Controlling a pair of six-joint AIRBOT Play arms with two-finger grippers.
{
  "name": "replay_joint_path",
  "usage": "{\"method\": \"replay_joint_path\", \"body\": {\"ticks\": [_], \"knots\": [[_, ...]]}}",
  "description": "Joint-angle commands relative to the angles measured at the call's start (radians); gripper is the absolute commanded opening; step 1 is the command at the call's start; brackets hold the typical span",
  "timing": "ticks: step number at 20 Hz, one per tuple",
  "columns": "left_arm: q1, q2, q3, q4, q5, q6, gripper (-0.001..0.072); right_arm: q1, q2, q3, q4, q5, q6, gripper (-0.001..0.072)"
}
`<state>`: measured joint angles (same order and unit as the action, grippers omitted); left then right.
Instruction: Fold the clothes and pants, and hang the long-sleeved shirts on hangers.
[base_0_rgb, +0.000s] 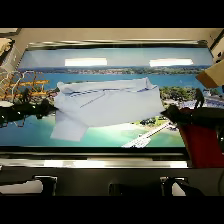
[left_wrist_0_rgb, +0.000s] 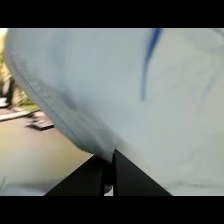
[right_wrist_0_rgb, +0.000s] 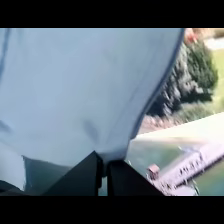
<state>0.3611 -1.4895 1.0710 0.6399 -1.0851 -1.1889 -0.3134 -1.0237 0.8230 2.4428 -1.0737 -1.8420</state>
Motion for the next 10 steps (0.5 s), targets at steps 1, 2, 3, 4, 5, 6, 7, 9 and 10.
{"method": "replay_joint_path", "body": {"ticks": [1, 2, 3, 4, 5, 6, 7, 9, 10], "knots": [[-0.011, 0.162, 0.266, -0.073, -0.063, -0.036, 0.0015, 0.001, 0.016, 0.310, 0.105, -0.024, -0.024, 0.0036], [-0.010, 0.223, 0.375, -0.072, -0.068, -0.052, 0.0015, 0.001, 0.016, 0.442, 0.121, -0.058, -0.023, 0.0036], [-0.006, 0.285, 0.484, -0.068, -0.068, -0.066, 0.0015, 0.001, 0.019, 0.581, 0.123, -0.100, -0.010, 0.0036], [-0.003, 0.349, 0.598, -0.041, -0.063, -0.100, 0.0015, 0.001, 0.028, 0.727, 0.122, -0.131, 0.013, 0.0036], [0.000, 0.413, 0.703, 0.010, -0.054, -0.152, 0.0016, 0.001, 0.042, 0.855, 0.119, -0.145, 0.041, 0.0036], [0.001, 0.472, 0.784, 0.070, -0.037, -0.207, 0.0016, 0.001, 0.061, 0.983, 0.109, -0.150, 0.074, 0.0036], [0.001, 0.532, 0.852, 0.146, -0.012, -0.266, 0.0016, 0.001, 0.082, 1.098, 0.081, -0.144, 0.123, 0.0036], [0.001, 0.640, 0.916, 0.313, 0.032, -0.401, 0.0015, 0.001, 0.117, 1.265, -0.001, -0.114, 0.222, 0.0036], [0.001, 0.682, 0.918, 0.386, 0.039, -0.449, 0.0016, 0.000, 0.140, 1.304, -0.045, -0.075, 0.268, 0.0036]]}}
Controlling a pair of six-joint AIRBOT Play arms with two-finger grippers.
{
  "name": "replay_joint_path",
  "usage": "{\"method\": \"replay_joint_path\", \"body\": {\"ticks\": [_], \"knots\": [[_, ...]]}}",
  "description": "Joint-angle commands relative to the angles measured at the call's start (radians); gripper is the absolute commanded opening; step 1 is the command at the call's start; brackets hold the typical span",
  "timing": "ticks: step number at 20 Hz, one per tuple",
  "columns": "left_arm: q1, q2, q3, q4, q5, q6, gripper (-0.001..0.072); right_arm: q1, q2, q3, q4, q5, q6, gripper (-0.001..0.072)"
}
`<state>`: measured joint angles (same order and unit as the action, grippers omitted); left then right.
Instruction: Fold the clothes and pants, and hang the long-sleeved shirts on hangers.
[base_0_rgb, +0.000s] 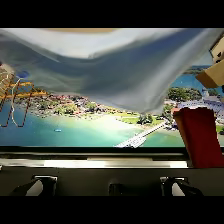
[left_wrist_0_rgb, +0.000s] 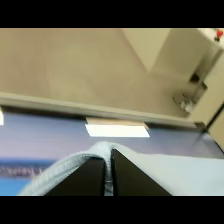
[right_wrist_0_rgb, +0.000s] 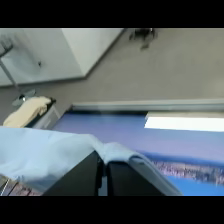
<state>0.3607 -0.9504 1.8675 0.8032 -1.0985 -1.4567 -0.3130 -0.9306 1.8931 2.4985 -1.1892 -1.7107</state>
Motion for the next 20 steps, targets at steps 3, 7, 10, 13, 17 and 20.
{"method": "replay_joint_path", "body": {"ticks": [3, 7, 10, 13, 17, 20], "knots": [[0.002, 0.168, 0.121, 0.305, -0.010, -0.197, 0.0016, -0.001, 0.075, 0.235, -0.200, 0.133, 0.228, 0.0036], [-0.001, 0.042, 0.083, 0.259, -0.131, -0.135, 0.0016, 0.000, -0.055, 0.191, -0.227, 0.000, 0.322, 0.0036], [-0.044, -0.130, 0.005, 0.255, -0.177, -0.061, 0.0016, 0.000, -0.198, 0.058, -0.222, -0.144, 0.316, 0.0037], [-0.125, -0.364, -0.067, 0.259, -0.159, 0.022, 0.0016, 0.065, -0.351, -0.126, -0.271, -0.148, 0.213, 0.0037], [-0.201, -0.716, -0.076, 0.278, -0.028, 0.018, 0.0016, 0.211, -0.575, -0.264, -0.529, 0.107, 0.194, 0.0037], [-0.242, -0.880, -0.076, 0.276, 0.145, 0.017, 0.0016, 0.226, -0.740, -0.264, -0.528, 0.306, 0.257, 0.0037]]}}
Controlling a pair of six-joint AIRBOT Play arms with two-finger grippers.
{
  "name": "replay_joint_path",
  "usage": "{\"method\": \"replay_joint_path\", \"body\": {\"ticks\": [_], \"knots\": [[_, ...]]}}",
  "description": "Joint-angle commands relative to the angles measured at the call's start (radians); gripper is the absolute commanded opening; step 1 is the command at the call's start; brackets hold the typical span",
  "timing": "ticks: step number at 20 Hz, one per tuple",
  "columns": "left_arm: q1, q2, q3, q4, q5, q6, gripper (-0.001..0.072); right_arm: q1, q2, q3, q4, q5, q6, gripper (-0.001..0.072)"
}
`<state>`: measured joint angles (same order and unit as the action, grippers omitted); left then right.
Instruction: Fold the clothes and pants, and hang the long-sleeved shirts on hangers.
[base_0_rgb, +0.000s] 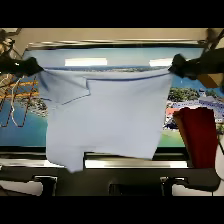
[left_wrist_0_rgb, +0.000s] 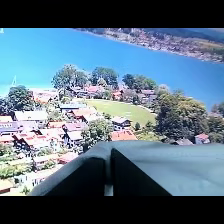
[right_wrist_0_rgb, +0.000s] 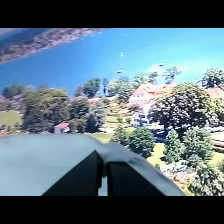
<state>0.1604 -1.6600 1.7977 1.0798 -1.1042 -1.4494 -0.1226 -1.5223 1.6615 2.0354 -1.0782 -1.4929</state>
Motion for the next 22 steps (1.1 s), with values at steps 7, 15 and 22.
{"method": "replay_joint_path", "body": {"ticks": [7, 15, 22], "knots": [[-0.020, -0.249, 0.038, -0.006, 0.134, 0.035, 0.0018, 0.034, -0.235, -0.027, -0.053, 0.243, 0.061, 0.0037], [0.031, -0.275, 0.051, 0.025, -0.272, 0.082, 0.0018, 0.035, -0.239, -0.029, -0.124, -0.201, 0.060, 0.0038], [0.029, -0.325, 0.048, 0.024, -0.331, 0.078, 0.0018, 0.035, -0.322, -0.029, -0.133, -0.269, 0.069, 0.0039]]}}
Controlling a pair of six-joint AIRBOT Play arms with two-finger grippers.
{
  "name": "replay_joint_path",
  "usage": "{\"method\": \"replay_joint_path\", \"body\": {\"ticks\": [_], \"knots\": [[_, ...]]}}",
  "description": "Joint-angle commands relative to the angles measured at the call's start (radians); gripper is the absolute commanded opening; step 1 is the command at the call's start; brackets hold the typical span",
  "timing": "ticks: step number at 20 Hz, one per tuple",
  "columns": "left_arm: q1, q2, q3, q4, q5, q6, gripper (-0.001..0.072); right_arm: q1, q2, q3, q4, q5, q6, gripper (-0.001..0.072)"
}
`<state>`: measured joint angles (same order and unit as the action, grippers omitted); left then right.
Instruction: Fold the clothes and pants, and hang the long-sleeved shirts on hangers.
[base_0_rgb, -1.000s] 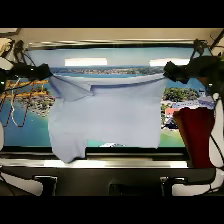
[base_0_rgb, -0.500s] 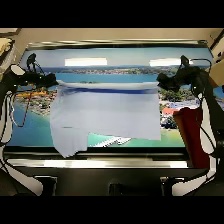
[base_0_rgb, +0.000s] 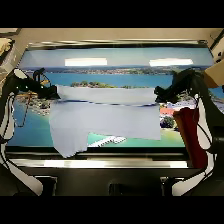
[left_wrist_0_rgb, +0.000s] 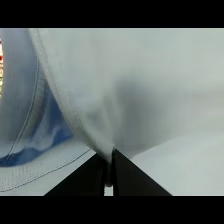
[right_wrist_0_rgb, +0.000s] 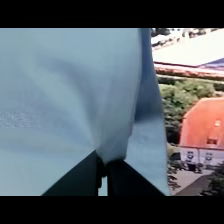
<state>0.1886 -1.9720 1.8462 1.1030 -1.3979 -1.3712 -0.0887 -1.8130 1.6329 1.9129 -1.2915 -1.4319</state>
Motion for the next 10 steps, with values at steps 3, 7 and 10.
{"method": "replay_joint_path", "body": {"ticks": [3, 7, 10], "knots": [[0.003, -0.011, 0.002, 0.001, -0.036, -0.035, 0.0330, 0.001, -0.039, 0.000, -0.015, -0.043, 0.019, 0.0232], [0.060, 0.080, 0.012, 0.006, -0.104, -0.043, 0.0619, 0.000, 0.081, 0.000, -0.114, -0.089, -0.083, 0.0536], [0.165, 0.214, -0.081, -0.022, -0.131, -0.052, 0.0618, -0.045, 0.221, -0.024, -0.184, -0.059, -0.153, 0.0547]]}}
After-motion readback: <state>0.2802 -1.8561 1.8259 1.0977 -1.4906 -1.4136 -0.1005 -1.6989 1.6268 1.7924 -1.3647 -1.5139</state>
